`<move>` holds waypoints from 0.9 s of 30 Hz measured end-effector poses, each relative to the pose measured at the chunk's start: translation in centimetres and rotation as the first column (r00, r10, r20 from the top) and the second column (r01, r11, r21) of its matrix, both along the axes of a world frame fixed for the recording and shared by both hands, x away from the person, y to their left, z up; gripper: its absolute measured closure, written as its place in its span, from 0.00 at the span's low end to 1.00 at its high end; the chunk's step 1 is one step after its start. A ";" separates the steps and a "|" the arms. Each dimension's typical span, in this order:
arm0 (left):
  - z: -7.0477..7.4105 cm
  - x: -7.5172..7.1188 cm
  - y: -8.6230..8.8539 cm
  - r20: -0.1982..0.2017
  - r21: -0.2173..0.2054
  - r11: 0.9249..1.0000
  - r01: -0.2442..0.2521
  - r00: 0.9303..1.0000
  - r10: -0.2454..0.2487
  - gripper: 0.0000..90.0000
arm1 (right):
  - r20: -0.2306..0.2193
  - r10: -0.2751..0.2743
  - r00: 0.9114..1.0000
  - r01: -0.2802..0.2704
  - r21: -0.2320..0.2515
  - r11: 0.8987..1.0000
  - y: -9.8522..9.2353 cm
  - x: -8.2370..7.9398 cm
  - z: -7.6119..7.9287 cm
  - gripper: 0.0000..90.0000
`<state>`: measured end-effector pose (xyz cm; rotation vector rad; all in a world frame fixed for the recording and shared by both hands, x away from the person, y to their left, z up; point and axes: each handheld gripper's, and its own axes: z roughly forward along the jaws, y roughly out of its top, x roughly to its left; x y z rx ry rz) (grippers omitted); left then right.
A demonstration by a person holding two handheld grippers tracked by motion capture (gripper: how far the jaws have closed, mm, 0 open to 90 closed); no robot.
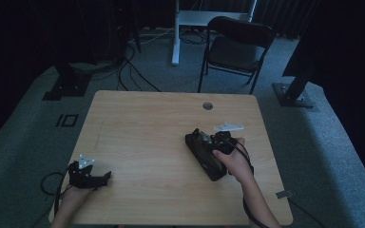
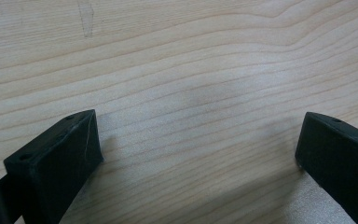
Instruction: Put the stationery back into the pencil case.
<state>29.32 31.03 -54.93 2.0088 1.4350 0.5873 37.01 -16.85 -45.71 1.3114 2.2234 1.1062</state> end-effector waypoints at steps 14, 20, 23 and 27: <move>0.0 0.0 0.0 0.000 0.000 1.000 0.000 1.000 0.000 0.00 | -0.088 0.011 0.996 -0.017 -0.074 0.997 1.5 0.7 -2.0 0.55; 0.0 0.0 0.0 0.000 0.000 1.000 0.000 1.000 0.000 0.00 | -0.120 0.017 0.993 -0.030 -0.110 0.993 1.9 1.0 -2.2 0.55; 0.0 0.0 0.0 0.000 0.000 1.000 0.000 1.000 0.000 0.00 | -0.143 0.021 0.989 -0.039 -0.126 0.991 2.0 1.4 -2.2 0.55; 0.0 0.0 0.0 0.000 0.000 1.000 0.000 1.000 0.000 0.00 | -0.154 0.024 0.988 -0.045 -0.138 0.989 2.0 1.8 -2.3 0.55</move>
